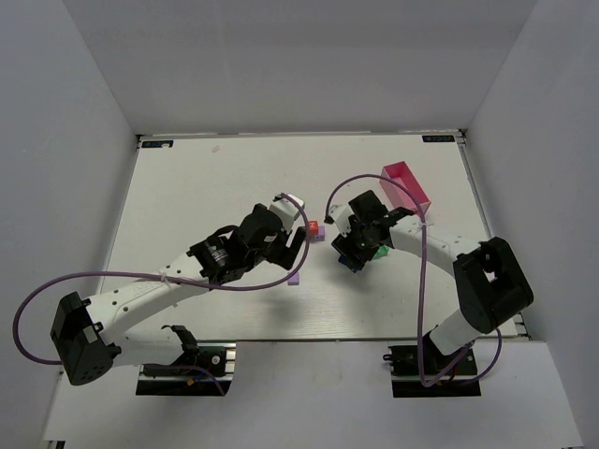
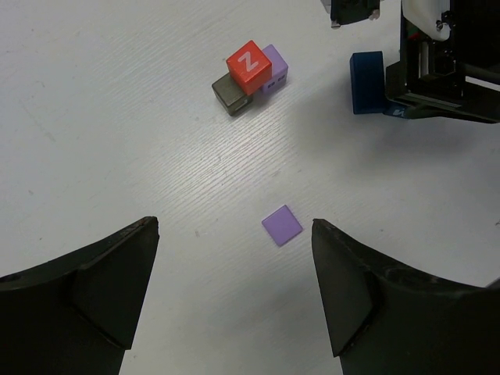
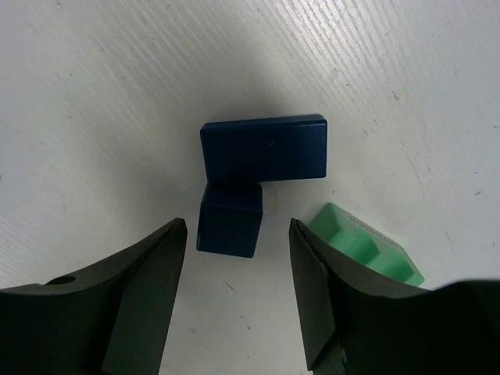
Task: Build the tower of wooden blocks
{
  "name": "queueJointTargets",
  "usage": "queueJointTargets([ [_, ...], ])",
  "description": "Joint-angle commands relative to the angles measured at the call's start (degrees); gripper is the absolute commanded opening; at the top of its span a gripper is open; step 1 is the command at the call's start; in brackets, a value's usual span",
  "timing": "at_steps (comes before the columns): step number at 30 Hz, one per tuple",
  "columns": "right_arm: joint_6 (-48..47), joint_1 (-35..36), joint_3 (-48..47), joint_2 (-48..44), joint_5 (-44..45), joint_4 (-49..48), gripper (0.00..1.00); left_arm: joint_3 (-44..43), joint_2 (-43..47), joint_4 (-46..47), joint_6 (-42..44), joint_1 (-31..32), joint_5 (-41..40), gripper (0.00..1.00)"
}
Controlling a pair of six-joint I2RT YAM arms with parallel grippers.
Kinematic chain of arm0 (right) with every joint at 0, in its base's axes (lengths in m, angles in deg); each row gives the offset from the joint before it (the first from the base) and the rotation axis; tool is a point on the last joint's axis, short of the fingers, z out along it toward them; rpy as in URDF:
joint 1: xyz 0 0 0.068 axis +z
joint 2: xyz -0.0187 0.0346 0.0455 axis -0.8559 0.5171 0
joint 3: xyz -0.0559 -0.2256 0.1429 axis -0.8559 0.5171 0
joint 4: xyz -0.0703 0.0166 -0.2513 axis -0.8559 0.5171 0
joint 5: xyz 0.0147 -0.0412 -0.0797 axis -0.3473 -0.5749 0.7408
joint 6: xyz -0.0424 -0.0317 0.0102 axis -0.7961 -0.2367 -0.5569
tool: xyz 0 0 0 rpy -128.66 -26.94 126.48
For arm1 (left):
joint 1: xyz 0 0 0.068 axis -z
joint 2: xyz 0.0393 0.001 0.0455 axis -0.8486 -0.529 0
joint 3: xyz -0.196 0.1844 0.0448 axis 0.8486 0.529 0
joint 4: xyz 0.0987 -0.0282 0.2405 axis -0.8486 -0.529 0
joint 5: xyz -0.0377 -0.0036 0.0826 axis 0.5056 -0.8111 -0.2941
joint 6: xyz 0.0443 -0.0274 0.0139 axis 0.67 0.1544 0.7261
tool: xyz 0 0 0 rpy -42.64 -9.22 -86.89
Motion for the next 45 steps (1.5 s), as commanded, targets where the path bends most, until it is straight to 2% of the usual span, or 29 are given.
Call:
queueJointTargets([
  [1,0.4,0.4,-0.5,0.4,0.1,0.0,0.61,0.2,1.8,0.9,0.4,-0.3,0.8,0.89],
  [21,-0.4,0.5,-0.6,1.9,-0.5,0.7,0.48,0.8,2.4,0.9,0.4,-0.3,0.8,0.89],
  [25,-0.8,0.3,-0.6,1.6,-0.9,1.1,0.42,0.8,2.4,0.9,0.4,-0.3,0.8,0.88],
  [28,-1.9,0.3,-1.8,0.8,-1.5,2.8,0.30,0.8,2.9,0.9,0.4,-0.3,0.8,0.86],
  [31,-3.4,0.3,-2.2,-1.9,-2.1,3.6,0.22,0.8,3.5,1.4,0.9,-0.3,0.8,0.85],
  [36,-6.9,0.2,-6.3,-4.6,-2.3,6.8,0.16,1.3,4.0,2.0,1.5,-0.3,1.5,0.77],
  [39,-9.3,0.2,-10.4,-4.0,-2.8,9.2,0.15,1.3,4.0,2.0,1.5,-0.3,2.1,0.75],
  [45,-13.7,0.4,-20.7,2.5,-4.9,12.5,0.14,1.8,5.2,2.6,2.8,-0.3,3.7,0.74],
])
